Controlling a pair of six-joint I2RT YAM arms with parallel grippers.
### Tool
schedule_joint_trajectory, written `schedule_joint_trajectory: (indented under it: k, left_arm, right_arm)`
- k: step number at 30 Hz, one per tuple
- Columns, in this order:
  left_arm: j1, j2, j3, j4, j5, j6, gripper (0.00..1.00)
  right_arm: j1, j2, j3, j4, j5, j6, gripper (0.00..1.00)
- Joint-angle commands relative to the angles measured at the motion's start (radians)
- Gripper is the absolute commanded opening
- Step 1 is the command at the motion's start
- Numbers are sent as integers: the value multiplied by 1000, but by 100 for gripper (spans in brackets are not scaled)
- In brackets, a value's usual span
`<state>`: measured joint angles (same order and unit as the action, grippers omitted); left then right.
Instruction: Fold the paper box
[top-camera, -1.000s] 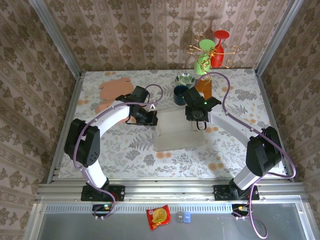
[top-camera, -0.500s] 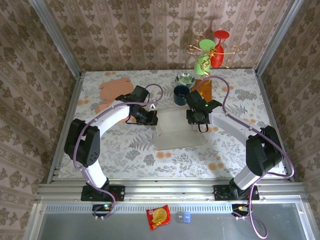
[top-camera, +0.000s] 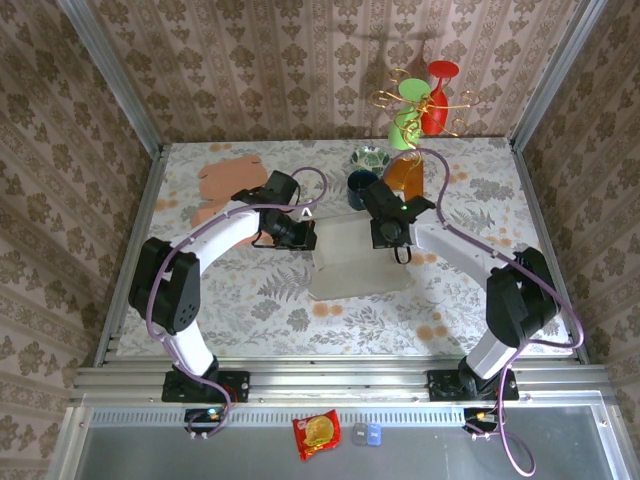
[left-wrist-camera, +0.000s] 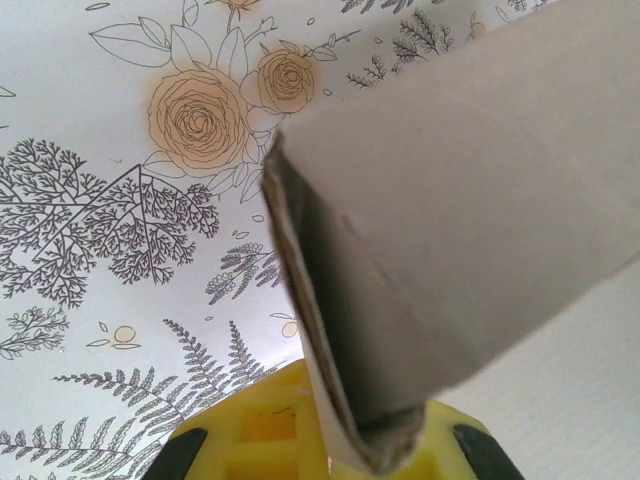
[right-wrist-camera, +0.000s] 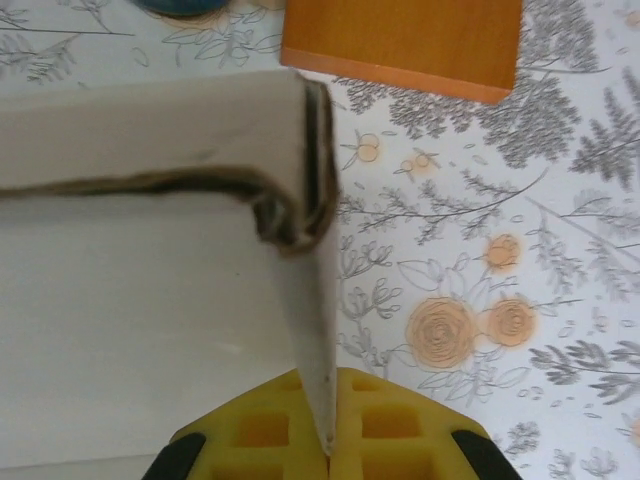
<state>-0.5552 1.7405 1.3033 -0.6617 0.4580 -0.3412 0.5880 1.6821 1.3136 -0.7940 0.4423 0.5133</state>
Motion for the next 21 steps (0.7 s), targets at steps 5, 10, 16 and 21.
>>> schedule_joint_trajectory:
  k: [5, 10, 16, 21]
  left_arm:
    - [-3, 9, 17, -6, 14, -13, 0]
    - [-3, 9, 19, -4, 22, -18, 0]
    - [-3, 8, 9, 4, 25, -25, 0]
    - [-3, 3, -6, 19, 33, -34, 0]
  right_arm:
    - [90, 116, 125, -259, 291, 157, 0]
    - [120, 205, 222, -388, 339, 203, 0]
    - [135, 249, 270, -431, 325, 205, 0]
    - [142, 183, 191, -297, 246, 165, 0]
